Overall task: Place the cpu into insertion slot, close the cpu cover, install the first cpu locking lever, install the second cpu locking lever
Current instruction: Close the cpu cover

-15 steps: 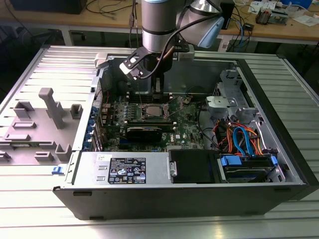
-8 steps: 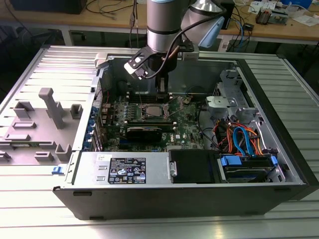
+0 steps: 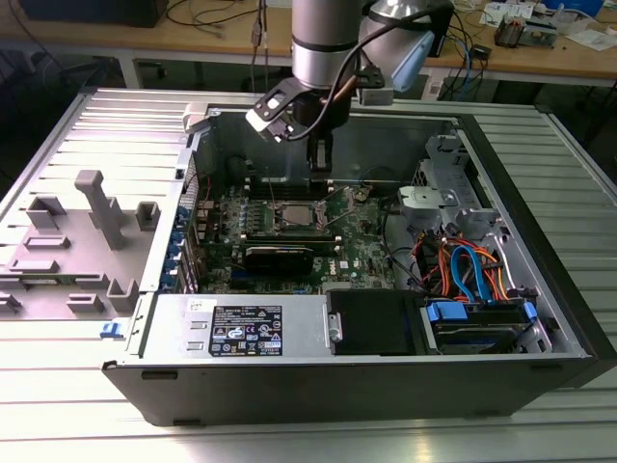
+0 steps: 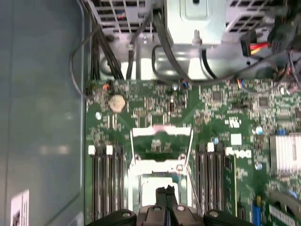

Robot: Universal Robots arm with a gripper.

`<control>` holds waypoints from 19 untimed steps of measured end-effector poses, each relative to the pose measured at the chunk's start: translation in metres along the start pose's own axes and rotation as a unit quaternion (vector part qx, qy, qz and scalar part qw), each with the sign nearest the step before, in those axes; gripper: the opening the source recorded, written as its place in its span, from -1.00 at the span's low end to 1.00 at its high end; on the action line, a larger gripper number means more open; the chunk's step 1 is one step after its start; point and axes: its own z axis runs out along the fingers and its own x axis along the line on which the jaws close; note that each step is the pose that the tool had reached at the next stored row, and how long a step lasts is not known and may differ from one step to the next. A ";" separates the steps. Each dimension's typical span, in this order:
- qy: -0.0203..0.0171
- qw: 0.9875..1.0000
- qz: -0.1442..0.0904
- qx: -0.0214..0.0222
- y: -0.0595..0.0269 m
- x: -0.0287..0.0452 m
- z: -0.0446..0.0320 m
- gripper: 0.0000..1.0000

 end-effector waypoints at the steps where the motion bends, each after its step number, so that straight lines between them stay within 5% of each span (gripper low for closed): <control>1: 0.000 1.000 0.000 0.000 0.0056 0.0001 0.0002 -0.79; 19: 0.001 1.000 -0.014 0.000 0.0673 0.0017 0.0053 -0.79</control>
